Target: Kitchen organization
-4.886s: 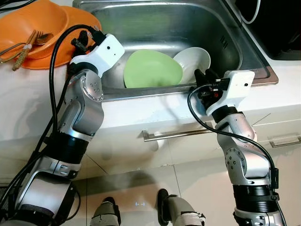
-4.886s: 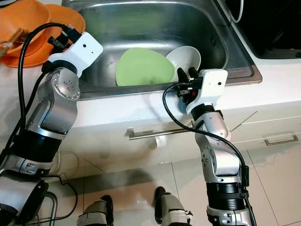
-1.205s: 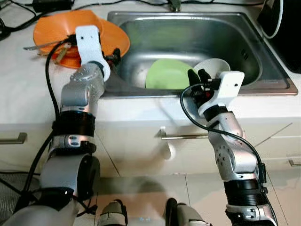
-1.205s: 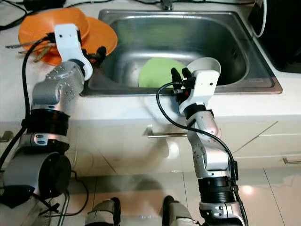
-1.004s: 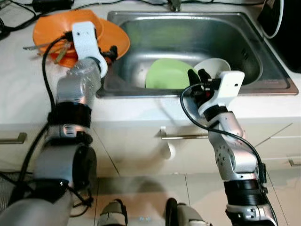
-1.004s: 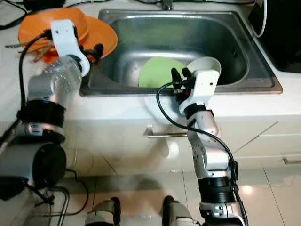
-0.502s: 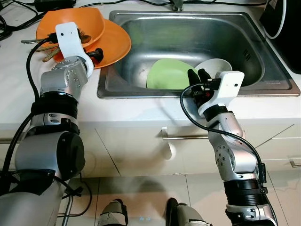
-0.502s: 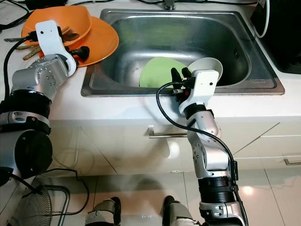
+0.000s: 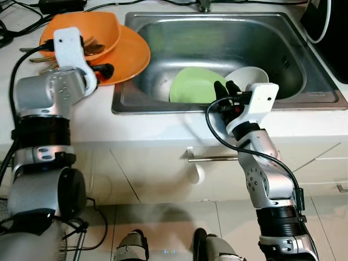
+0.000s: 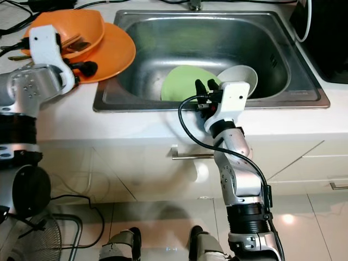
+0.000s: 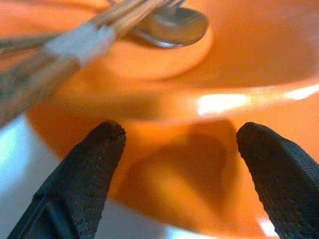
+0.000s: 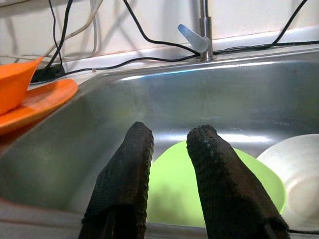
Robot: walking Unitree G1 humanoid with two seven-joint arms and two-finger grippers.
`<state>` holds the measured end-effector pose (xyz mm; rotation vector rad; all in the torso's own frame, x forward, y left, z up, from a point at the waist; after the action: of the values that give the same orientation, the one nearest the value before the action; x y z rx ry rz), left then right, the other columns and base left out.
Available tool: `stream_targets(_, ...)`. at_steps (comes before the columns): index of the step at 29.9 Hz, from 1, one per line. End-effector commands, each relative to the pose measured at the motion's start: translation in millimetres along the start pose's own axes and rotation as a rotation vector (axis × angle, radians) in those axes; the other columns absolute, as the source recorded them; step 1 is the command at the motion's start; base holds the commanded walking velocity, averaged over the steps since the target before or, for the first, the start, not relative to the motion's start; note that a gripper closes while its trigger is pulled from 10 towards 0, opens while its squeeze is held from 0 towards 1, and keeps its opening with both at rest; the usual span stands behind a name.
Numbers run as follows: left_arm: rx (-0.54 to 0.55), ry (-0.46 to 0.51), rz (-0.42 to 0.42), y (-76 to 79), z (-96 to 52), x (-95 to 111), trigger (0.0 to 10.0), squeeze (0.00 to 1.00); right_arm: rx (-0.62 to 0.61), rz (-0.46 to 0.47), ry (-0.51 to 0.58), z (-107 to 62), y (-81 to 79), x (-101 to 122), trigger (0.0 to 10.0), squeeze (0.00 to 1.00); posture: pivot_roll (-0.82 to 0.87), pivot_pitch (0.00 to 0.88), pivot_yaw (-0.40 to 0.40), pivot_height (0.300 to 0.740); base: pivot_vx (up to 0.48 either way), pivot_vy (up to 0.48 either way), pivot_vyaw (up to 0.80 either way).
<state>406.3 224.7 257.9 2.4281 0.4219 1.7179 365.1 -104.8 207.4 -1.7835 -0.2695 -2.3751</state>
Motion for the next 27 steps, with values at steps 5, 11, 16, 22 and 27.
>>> stream_targets(5, -0.001, -0.098, 0.026, -4.5, -29.5, -27.3, 10.0, 0.00, 0.014, 0.022, -0.003, 0.0, -5.8, -3.8, 10.0, 0.00, 0.19, 0.200, 0.041, 0.740, 0.000, 0.000, 0.00)
stream_targets(11, -0.029, -0.160, 0.021, -3.0, -53.3, -45.9, 10.0, 0.00, 0.024, 0.034, -0.004, 1.7, -9.3, -5.5, 10.0, 0.00, 0.21, 0.210, 0.033, 0.740, 0.000, 0.000, 0.00)
stream_targets(16, -0.136, 0.027, 0.117, 24.8, -64.5, -26.0, 10.0, 0.00, 0.029, 0.038, -0.005, 3.2, -11.3, -6.5, 10.0, 0.00, 0.20, 0.211, 0.028, 0.740, 0.000, 0.000, 0.00)
stream_targets(22, -0.170, 0.073, 0.177, 37.7, -71.8, -20.2, 10.0, 0.00, 0.014, 0.034, 0.004, 3.5, -6.3, -3.7, 10.0, 0.00, 0.19, 0.209, 0.029, 0.740, 0.000, 0.000, 0.00)
stream_targets(27, -0.180, 0.121, 0.184, 40.0, -77.4, -7.7, 10.0, 0.00, 0.010, 0.030, 0.002, 3.5, -3.6, -4.6, 10.0, 0.00, 0.20, 0.208, 0.025, 0.740, 0.000, 0.000, 0.00)
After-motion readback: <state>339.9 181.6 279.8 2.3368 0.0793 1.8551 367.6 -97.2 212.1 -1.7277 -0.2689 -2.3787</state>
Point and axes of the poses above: a point about 5 cm out from each wrist's last joint towards the gripper, its own z axis pointing out of the wrist towards the gripper, its own x axis along the axis of the wrist's last joint, y = z × x, the point moved 4 cm from there along z, pointing out of the wrist towards the gripper, and after that the axes turned 11 degrees about -z, right-handed, at the moved point
